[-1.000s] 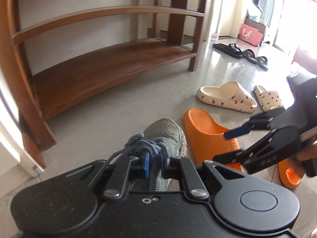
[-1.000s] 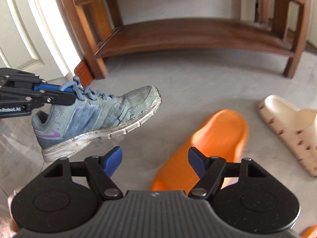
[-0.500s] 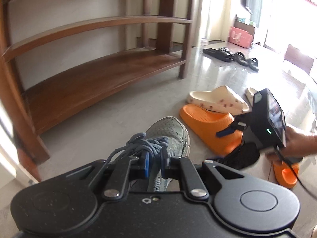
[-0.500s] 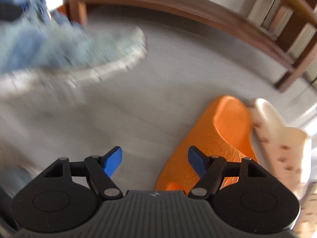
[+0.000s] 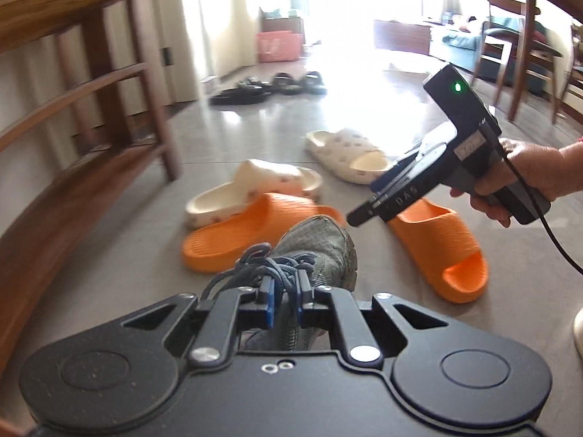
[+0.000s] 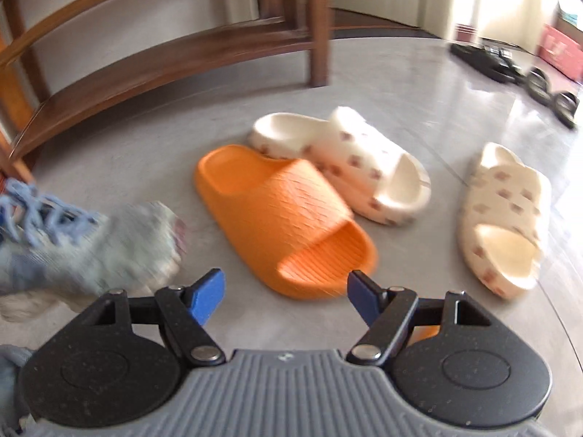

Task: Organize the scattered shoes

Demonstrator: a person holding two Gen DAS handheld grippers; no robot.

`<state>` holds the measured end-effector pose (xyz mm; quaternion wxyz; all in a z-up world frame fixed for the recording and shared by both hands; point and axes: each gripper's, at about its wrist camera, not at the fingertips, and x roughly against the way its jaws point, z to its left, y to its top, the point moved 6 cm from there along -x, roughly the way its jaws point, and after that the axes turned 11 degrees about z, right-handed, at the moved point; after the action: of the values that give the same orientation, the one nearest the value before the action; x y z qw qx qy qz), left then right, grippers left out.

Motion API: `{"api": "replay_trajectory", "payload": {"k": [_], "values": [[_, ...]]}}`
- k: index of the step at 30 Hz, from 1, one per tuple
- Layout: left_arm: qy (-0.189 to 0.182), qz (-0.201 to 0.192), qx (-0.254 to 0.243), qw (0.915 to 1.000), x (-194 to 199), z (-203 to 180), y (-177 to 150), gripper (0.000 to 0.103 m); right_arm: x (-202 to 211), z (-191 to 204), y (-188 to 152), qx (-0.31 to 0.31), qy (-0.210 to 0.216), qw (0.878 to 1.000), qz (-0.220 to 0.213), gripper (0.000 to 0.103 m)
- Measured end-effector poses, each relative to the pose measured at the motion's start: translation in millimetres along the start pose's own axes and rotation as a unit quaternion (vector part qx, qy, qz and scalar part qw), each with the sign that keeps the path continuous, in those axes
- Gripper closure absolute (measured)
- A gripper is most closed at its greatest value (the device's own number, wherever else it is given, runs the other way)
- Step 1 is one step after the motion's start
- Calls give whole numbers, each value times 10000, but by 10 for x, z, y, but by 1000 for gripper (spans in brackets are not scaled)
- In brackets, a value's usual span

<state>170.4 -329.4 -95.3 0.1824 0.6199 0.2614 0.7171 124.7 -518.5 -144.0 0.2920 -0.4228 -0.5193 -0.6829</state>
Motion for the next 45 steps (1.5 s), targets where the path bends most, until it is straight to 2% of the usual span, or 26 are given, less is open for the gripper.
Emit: {"api": "replay_trajectory", "payload": {"k": [2,4,5,7,12,13,17,20,22,26,28,29,30,31,32,33,35,38,42,45], "values": [[-206,93,-411,9989,-103,-204,-5,95,116,-159,-78,-89,-123,9998,-85,26],[-428,239,-1006,9937,-218,-480,-51,95,243,-316,-172,-98,-228,9996,-118,26],[-426,250,-1276,9906,-242,-582,-95,92,263,-355,-202,-79,-225,9997,-110,26],[-545,273,-1536,9862,-230,-726,-178,90,342,-402,-302,55,-198,9998,-51,26],[-245,320,-1237,9915,-89,-558,-253,87,419,-347,-438,451,137,9989,48,25],[-177,323,-1131,9929,-51,-492,-259,87,424,-232,-485,717,314,9969,100,25],[28,203,-407,9990,193,-190,-289,84,453,144,-609,1556,547,9863,77,25],[103,165,4,9998,303,-62,-322,84,473,407,-726,2089,739,9751,80,25],[134,170,41,9998,341,-61,-334,83,454,572,-816,2504,850,9643,116,25],[152,170,-87,9997,418,-215,-271,82,392,890,-995,3519,817,9324,95,25],[173,168,-145,9996,443,-270,-264,80,293,989,-1065,3909,725,9174,188,30],[192,158,-157,9996,466,-282,-262,80,241,1031,-1098,4063,701,9107,260,37],[211,147,-168,9995,489,-294,-260,79,153,1089,-1143,4248,670,9020,377,61],[230,137,-178,9995,513,-307,-258,79,88,1123,-1162,4306,619,8992,471,68],[256,122,-165,9995,534,-305,-254,79,66,1141,-1168,4294,624,8995,510,68],[282,106,-150,9994,556,-302,-250,78,42,1159,-1141,4158,697,9050,570,68],[325,89,-121,9994,582,-289,-253,78,28,1176,-1082,3661,1047,9211,817,69],[273,73,24,9996,600,-256,-253,78,40,1220,-1026,2892,1631,9356,1198,69],[235,17,72,9997,560,-282,-198,79,145,1336,-1163,2622,2217,9275,1475,66],[198,-33,-9,9998,502,-339,-103,78,234,1286,-1234,2566,2212,9297,1444,66]]}}
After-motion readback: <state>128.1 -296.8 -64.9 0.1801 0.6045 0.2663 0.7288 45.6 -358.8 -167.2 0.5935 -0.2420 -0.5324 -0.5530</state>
